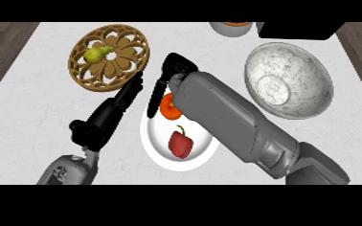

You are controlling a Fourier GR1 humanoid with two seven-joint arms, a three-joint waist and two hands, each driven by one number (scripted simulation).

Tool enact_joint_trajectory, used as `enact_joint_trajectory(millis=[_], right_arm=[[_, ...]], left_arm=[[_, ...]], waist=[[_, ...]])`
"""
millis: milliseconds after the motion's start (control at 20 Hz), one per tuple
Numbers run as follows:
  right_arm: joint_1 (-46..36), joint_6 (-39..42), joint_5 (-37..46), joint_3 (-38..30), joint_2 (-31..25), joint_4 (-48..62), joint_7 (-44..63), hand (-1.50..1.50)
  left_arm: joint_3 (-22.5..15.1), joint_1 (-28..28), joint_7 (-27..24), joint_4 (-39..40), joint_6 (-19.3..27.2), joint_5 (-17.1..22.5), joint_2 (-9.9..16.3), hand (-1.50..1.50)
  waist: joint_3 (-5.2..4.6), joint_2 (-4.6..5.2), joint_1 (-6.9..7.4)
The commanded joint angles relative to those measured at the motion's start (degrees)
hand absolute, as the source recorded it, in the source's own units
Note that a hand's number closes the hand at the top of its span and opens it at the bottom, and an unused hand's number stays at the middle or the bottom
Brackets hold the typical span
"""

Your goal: Pick the squash from the plate and place it in the bowl

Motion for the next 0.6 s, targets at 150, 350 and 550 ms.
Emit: enact_joint_trajectory(millis=[150, 350, 550], right_arm=[[-1.80, -3.78, -1.60, 7.08, 0.48, -0.23, 8.72, -1.50], [1.30, -5.56, 0.77, 9.91, 0.47, -2.59, 7.53, -1.50], [-0.24, -9.70, 1.79, 13.62, 0.47, -1.98, 7.96, -1.50]], left_arm=[[0.87, 1.35, 2.46, -4.79, -0.27, -0.33, 0.63, 0.00], [1.19, 0.75, 0.15, -0.25, -0.51, -1.20, -1.12, 0.00], [0.95, 0.79, 0.22, 0.06, 0.08, -1.97, -2.37, 0.00]], waist=[[0.03, -0.19, -0.04], [0.04, -0.24, -1.58], [0.02, -0.07, -0.73]])
